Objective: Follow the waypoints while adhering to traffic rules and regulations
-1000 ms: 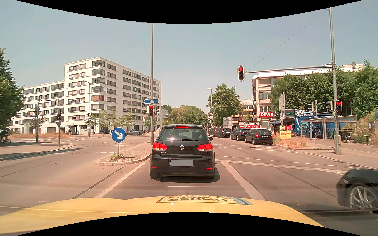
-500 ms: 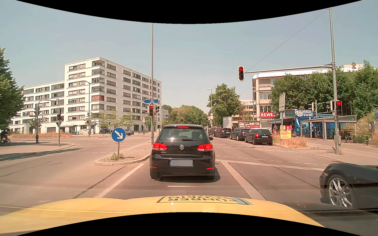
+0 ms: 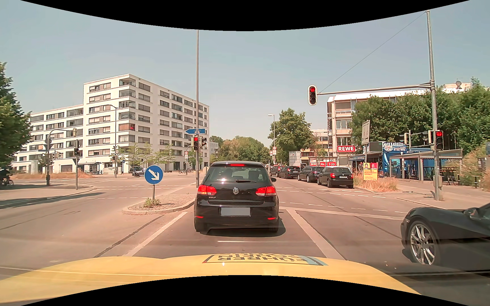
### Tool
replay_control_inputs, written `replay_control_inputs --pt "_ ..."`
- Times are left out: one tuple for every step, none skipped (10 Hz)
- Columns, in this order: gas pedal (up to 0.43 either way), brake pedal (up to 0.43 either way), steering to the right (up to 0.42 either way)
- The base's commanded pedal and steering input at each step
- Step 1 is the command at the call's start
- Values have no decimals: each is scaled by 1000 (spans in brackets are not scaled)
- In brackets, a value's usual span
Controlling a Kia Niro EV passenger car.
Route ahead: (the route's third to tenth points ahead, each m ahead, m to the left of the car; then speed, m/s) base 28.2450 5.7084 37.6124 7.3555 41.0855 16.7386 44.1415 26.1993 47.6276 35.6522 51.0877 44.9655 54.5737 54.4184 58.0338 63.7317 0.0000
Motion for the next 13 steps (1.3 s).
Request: replay_control_inputs --pt "0 201 -5" --pt "0 201 -5" --pt "0 201 -5" --pt "0 201 -5" --pt "0 201 -5" --pt "0 201 -5" --pt "0 201 -5" --pt "0 201 -5" --pt "0 201 -5" --pt "0 201 -6" --pt "0 201 -5" --pt "0 201 -6" --pt "0 207 -5"
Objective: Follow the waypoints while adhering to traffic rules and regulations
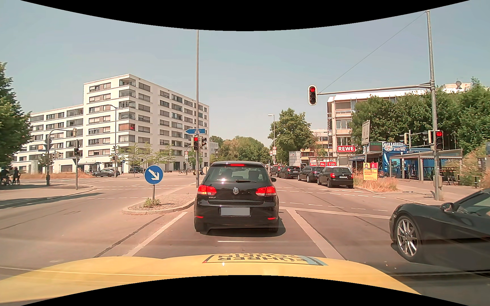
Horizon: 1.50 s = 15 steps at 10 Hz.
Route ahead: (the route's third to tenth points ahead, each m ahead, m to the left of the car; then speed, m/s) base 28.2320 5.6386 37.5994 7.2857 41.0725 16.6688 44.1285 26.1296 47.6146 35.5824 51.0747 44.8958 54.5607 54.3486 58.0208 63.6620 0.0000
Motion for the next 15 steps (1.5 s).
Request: replay_control_inputs --pt "0 207 -5" --pt "0 201 -6" --pt "0 201 -6" --pt "0 201 -6" --pt "0 201 -6" --pt "0 201 -5" --pt "0 201 -5" --pt "0 201 -6" --pt "0 201 -6" --pt "0 201 -5" --pt "0 201 -6" --pt "0 201 -5" --pt "0 201 -5" --pt "0 201 -5" --pt "0 201 -6"
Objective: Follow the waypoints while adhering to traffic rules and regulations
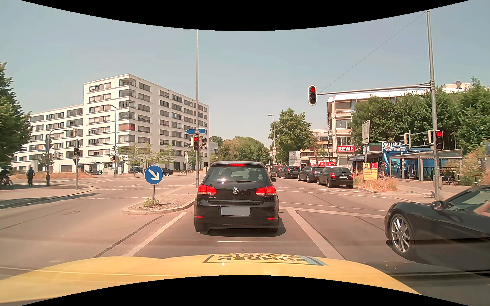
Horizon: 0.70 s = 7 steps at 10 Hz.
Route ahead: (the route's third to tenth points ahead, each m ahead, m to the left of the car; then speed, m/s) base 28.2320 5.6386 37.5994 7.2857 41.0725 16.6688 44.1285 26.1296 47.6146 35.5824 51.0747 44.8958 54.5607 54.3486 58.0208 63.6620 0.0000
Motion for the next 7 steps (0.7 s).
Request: replay_control_inputs --pt "0 201 -5" --pt "0 201 -6" --pt "0 201 -6" --pt "0 201 -5" --pt "0 201 -6" --pt "0 201 -5" --pt "0 201 -6"
